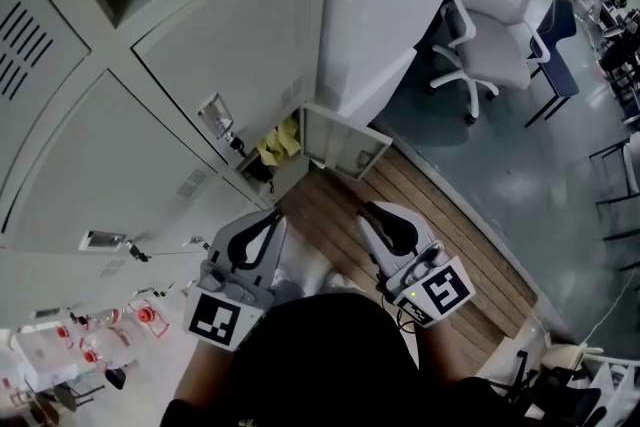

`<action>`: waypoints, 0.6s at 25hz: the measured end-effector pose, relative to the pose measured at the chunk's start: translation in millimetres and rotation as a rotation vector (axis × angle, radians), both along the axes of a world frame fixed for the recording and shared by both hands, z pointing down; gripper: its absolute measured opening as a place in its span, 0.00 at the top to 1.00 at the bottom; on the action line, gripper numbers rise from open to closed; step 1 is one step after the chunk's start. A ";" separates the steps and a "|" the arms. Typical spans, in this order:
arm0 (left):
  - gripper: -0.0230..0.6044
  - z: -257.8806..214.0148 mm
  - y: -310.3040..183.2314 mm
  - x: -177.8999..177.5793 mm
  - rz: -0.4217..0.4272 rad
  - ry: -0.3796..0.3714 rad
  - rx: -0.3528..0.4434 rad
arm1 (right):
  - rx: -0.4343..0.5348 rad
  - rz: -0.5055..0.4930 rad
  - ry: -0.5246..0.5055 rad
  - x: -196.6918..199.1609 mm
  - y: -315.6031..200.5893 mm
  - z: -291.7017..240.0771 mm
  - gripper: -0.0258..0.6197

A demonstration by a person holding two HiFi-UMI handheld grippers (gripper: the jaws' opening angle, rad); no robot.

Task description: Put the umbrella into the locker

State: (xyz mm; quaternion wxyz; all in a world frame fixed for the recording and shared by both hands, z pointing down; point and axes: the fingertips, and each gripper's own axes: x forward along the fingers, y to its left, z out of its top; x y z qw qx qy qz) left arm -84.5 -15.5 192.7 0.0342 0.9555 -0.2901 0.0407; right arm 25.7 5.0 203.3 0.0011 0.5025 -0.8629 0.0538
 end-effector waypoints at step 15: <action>0.94 6.1 0.1 -3.8 0.009 -0.006 -0.014 | -0.006 0.001 0.003 -4.2 1.5 3.0 0.87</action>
